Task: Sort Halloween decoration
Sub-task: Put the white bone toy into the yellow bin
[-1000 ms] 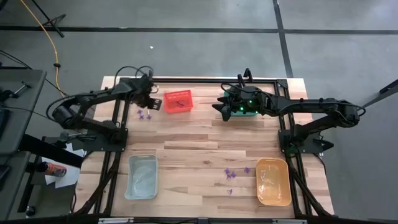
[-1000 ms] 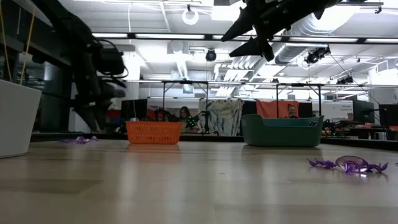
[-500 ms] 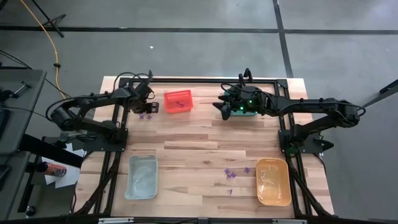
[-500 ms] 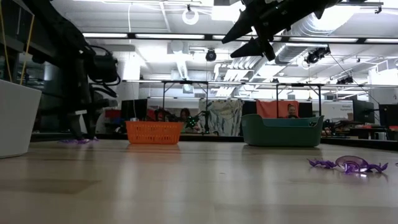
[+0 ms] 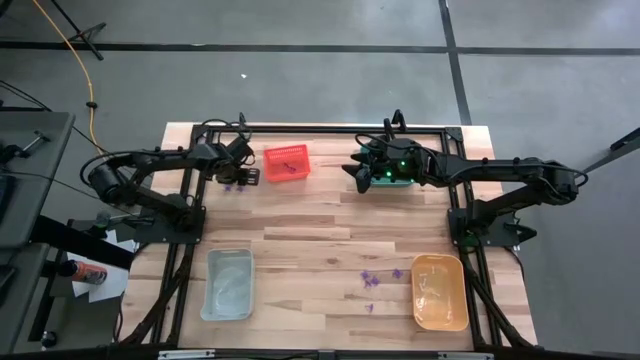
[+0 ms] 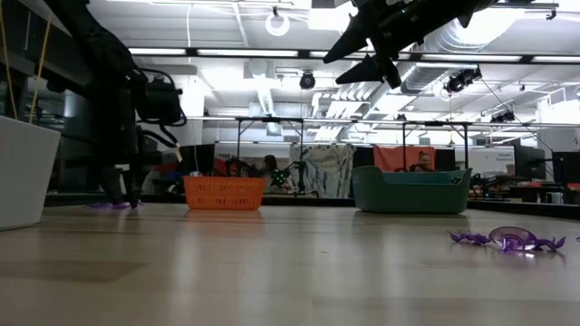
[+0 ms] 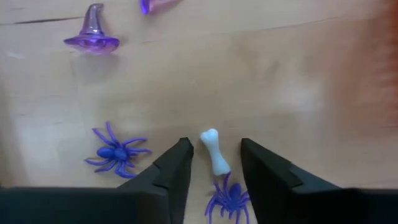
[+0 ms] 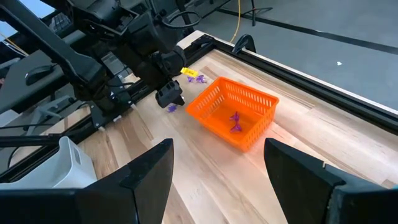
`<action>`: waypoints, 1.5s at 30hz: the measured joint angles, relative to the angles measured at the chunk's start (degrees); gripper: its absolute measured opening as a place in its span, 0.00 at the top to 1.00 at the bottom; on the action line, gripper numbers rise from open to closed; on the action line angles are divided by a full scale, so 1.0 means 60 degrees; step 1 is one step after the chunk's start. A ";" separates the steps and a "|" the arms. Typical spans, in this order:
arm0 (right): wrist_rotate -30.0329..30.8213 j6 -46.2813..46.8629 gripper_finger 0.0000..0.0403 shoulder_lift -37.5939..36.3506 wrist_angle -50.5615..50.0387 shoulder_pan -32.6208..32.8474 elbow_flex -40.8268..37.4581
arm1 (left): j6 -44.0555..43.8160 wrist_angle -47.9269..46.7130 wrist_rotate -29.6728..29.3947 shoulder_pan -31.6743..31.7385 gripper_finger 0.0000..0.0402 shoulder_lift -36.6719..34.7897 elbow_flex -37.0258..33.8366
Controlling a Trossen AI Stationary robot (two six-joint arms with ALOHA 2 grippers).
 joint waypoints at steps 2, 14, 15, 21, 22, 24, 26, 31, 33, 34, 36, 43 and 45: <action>0.0000 0.0001 0.39 0.0000 0.0000 0.0000 0.0000 | 0.0011 0.0104 0.0010 -0.0021 0.74 0.0011 -0.0010; 0.0000 0.0070 0.39 0.0000 -0.0040 0.0000 0.0000 | 0.0336 0.0240 0.0219 -0.0015 0.97 0.0018 -0.0017; 0.0000 0.0070 0.39 0.0000 -0.0054 0.0000 0.0000 | 0.0336 0.0232 0.0214 -0.0015 0.97 0.0018 -0.0019; 0.0000 0.0071 0.39 0.0000 -0.0143 0.0000 0.0000 | 0.0508 0.0270 0.0170 -0.0006 0.99 -0.0140 -0.0056; 0.0000 0.0074 0.39 0.0000 -0.0153 0.0000 0.0000 | 0.0528 0.0292 0.0168 -0.0004 0.99 -0.0169 -0.0056; 0.0000 0.0074 0.39 0.0000 -0.0169 0.0000 0.0000 | 0.0533 0.0301 0.0167 -0.0004 0.99 -0.0178 -0.0056; 0.0000 0.0074 0.39 0.0000 -0.0209 0.0000 0.0000 | 0.0574 0.0300 0.0166 -0.0004 1.00 -0.0178 -0.0056; 0.0000 0.0074 0.39 0.0000 -0.0215 0.0000 0.0000 | 0.1388 0.0113 0.0550 0.0044 1.00 -0.0330 0.0133; 0.0000 0.0074 0.39 0.0000 -0.0218 0.0000 0.0000 | 0.1816 -0.0324 0.0965 0.0087 1.00 -0.0649 0.0293; 0.0000 0.0074 0.39 0.0000 -0.0226 0.0000 0.0000 | 0.1997 -0.0384 0.1108 0.0097 1.00 -0.0843 0.0437; -0.0004 0.0074 0.39 0.0000 -0.0220 0.0000 0.0000 | 0.2424 -0.0524 0.1479 0.0182 1.00 -0.1364 0.0679; -0.0004 0.0030 0.39 0.0000 -0.0067 0.0000 0.0000 | 0.4031 -0.0769 0.3915 0.0073 1.00 -0.3508 0.1330; -0.0004 0.0023 0.39 0.0000 0.0132 0.0000 0.0000 | 0.4231 -0.0023 0.4848 -0.0136 1.00 -0.4097 0.1406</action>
